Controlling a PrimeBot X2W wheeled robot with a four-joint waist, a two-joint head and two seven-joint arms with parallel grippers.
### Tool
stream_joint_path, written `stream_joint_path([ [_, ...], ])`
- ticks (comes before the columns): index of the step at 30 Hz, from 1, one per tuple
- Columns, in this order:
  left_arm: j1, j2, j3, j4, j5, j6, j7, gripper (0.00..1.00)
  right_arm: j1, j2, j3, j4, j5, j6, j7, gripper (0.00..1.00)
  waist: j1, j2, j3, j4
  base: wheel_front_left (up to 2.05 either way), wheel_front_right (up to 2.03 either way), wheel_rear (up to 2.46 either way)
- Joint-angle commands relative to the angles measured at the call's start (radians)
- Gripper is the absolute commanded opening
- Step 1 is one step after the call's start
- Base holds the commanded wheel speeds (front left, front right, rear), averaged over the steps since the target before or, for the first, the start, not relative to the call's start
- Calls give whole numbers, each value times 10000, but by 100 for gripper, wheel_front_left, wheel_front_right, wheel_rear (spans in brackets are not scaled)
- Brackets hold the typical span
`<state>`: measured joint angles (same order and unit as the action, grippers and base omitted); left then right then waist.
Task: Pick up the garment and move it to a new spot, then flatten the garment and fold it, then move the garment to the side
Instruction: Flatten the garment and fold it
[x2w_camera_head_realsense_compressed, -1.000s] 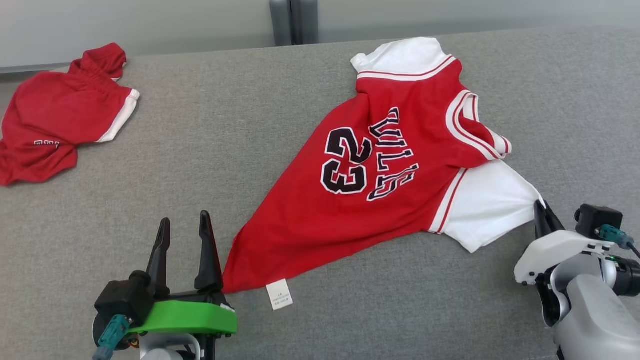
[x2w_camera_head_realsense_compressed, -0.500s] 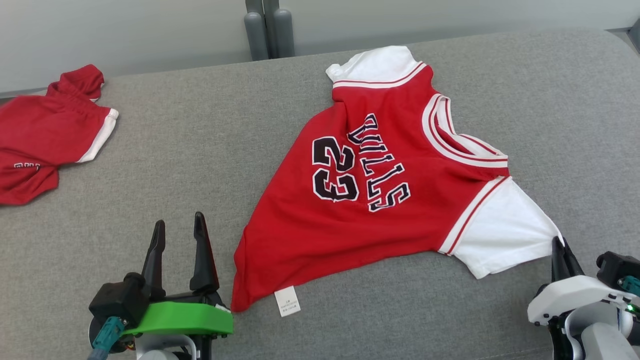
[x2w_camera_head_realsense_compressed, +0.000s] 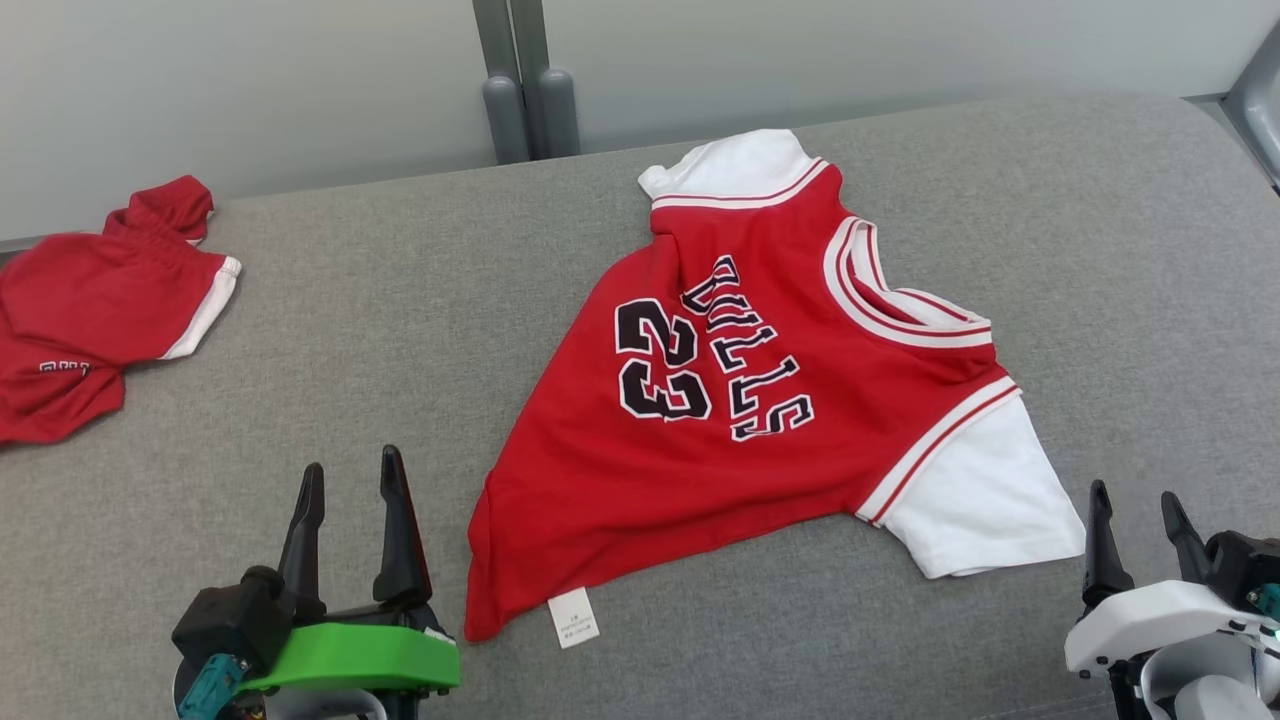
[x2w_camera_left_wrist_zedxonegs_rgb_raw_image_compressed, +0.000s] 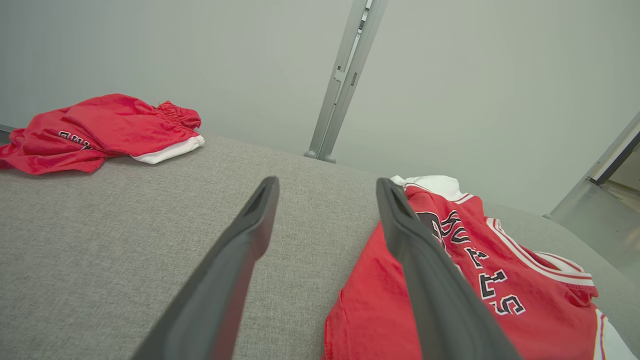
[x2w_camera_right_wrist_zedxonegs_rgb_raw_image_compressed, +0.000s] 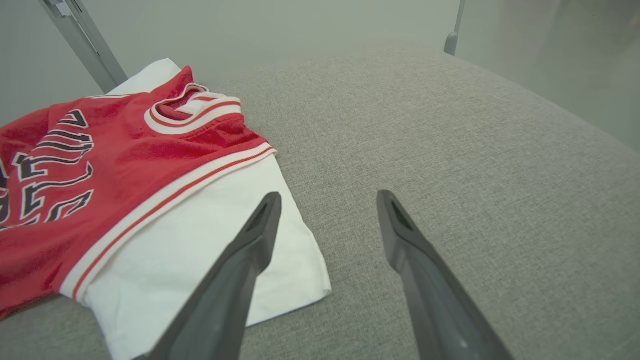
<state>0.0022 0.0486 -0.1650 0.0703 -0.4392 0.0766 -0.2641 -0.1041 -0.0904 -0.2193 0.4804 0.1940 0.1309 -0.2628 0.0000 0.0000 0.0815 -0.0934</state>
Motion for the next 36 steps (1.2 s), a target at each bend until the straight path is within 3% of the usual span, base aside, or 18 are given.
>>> stream_joint_path([
  [1,136,34,22,-44,-13,10,-1,100,128,5,35,-242,-90,-4,-30,100,0,0,-119,-56,0,0,0],
  [17,586,34,40,194,517,-328,-1,100,259,-86,1974,-2472,-166,-4,49,100,0,0,-786,266,0,0,0],
  [21,806,36,106,187,682,-185,-1,100,415,-26,2373,-2684,-74,-4,42,100,0,0,-861,372,0,0,0],
  [36,1113,34,-76,407,600,-78,-1,100,566,312,2457,-2795,-336,-4,-15,100,0,0,-1009,508,0,0,0],
])
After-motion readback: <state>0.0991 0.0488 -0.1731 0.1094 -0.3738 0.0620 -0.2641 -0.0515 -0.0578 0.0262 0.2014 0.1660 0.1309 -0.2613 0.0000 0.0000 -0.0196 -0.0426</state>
